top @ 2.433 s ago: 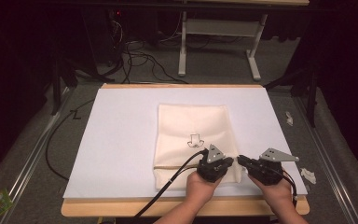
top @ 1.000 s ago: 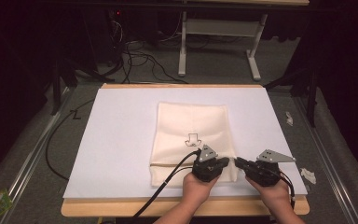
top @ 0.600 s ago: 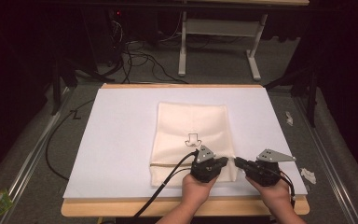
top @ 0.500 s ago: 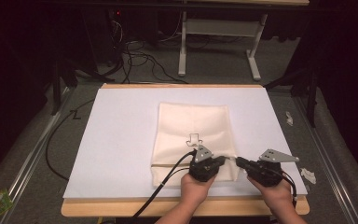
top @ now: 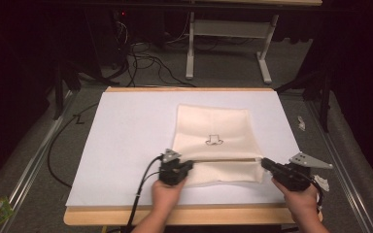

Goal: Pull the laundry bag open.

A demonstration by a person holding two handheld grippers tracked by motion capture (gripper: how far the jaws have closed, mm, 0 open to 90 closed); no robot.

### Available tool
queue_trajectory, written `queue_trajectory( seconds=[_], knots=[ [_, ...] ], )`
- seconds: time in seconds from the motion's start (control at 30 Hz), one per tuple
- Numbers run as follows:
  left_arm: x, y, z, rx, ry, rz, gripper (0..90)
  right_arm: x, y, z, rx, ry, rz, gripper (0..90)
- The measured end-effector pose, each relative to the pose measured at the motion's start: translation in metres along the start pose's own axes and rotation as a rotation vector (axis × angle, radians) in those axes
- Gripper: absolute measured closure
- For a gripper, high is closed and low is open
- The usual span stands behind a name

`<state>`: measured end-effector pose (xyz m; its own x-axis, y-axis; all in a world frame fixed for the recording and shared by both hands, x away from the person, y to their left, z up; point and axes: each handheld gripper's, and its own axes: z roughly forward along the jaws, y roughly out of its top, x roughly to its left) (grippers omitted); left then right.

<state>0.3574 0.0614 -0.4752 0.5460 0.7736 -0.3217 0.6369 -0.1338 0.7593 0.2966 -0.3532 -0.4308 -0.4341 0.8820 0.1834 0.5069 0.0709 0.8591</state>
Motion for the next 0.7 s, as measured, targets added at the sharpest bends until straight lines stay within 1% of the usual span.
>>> queue_trajectory(
  seconds=[0.03,0.07,0.1,0.13,0.17,0.2,0.23,0.27,0.3,0.33,0.37,0.4,0.43,0.47,0.5,0.53,0.57,0.6,0.63,0.67,0.7],
  knots=[
    [0.000,0.000,0.000,0.000,0.000,0.000,87.7,0.000,0.000,0.000,0.000,0.000,0.000,86.8],
    [0.022,-0.005,-0.021,0.020,-0.042,-0.008,87.7,-0.013,-0.002,-0.005,-0.009,-0.023,0.019,86.6],
    [0.020,-0.007,-0.027,0.035,-0.035,0.057,87.6,-0.018,-0.003,-0.005,0.004,0.016,0.038,86.4],
    [0.014,-0.010,-0.031,0.051,0.019,0.149,87.6,-0.016,-0.005,-0.003,0.019,0.016,0.030,86.5],
    [0.013,-0.015,-0.032,0.069,0.049,0.200,87.5,-0.010,-0.006,0.001,0.038,0.008,0.000,86.4],
    [0.016,-0.020,-0.032,0.082,0.036,0.188,87.5,-0.004,-0.006,0.005,0.053,-0.001,-0.022,86.2],
    [0.021,-0.023,-0.031,0.088,-0.004,0.145,87.4,-0.001,-0.005,0.007,0.055,-0.002,-0.037,86.0],
    [0.025,-0.024,-0.031,0.087,-0.022,0.132,87.2,0.000,-0.004,0.007,0.051,-0.004,-0.037,85.8],
    [0.026,-0.022,-0.032,0.088,-0.024,0.148,87.0,0.000,-0.004,0.007,0.049,0.002,-0.027,85.4],
    [0.025,-0.021,-0.033,0.076,-0.015,0.170,86.4,-0.001,-0.005,0.006,0.051,0.004,-0.020,84.8],
    [0.024,-0.020,-0.034,0.057,-0.011,0.183,84.9,-0.001,-0.006,0.005,0.056,0.001,-0.020,83.4],
    [0.025,-0.020,-0.036,0.032,-0.016,0.179,83.0,-0.001,-0.007,0.004,0.065,-0.007,-0.033,81.0],
    [0.027,-0.019,-0.038,0.013,-0.023,0.160,77.5,-0.002,-0.008,0.003,0.074,-0.008,-0.029,77.1],
    [0.029,-0.018,-0.040,-0.004,-0.026,0.146,69.8,-0.003,-0.008,0.002,0.068,-0.004,-0.021,71.7],
    [0.031,-0.016,-0.042,-0.025,-0.025,0.137,64.1,-0.003,-0.008,0.001,0.060,-0.005,-0.013,65.9],
    [0.034,-0.015,-0.046,-0.038,-0.016,0.138,60.2,-0.003,-0.007,0.000,0.049,-0.013,-0.020,59.9],
    [0.034,-0.015,-0.046,-0.038,-0.016,0.138,56.1,-0.002,-0.007,-0.001,0.031,-0.023,-0.037,54.5],
    [0.038,-0.012,-0.052,-0.068,0.028,0.155,52.7,-0.002,-0.006,-0.002,0.016,-0.037,-0.049,49.6],
    [0.038,-0.012,-0.052,-0.068,0.028,0.155,50.2,-0.002,-0.006,-0.002,0.016,-0.037,-0.049,49.6],
    [0.044,-0.009,-0.059,-0.101,0.088,0.183,47.1,-0.003,-0.006,-0.002,-0.021,-0.076,-0.085,39.2],
    [0.044,-0.009,-0.059,-0.101,0.088,0.183,43.3,-0.005,-0.005,-0.002,-0.030,-0.098,-0.100,34.0]
  ],
)
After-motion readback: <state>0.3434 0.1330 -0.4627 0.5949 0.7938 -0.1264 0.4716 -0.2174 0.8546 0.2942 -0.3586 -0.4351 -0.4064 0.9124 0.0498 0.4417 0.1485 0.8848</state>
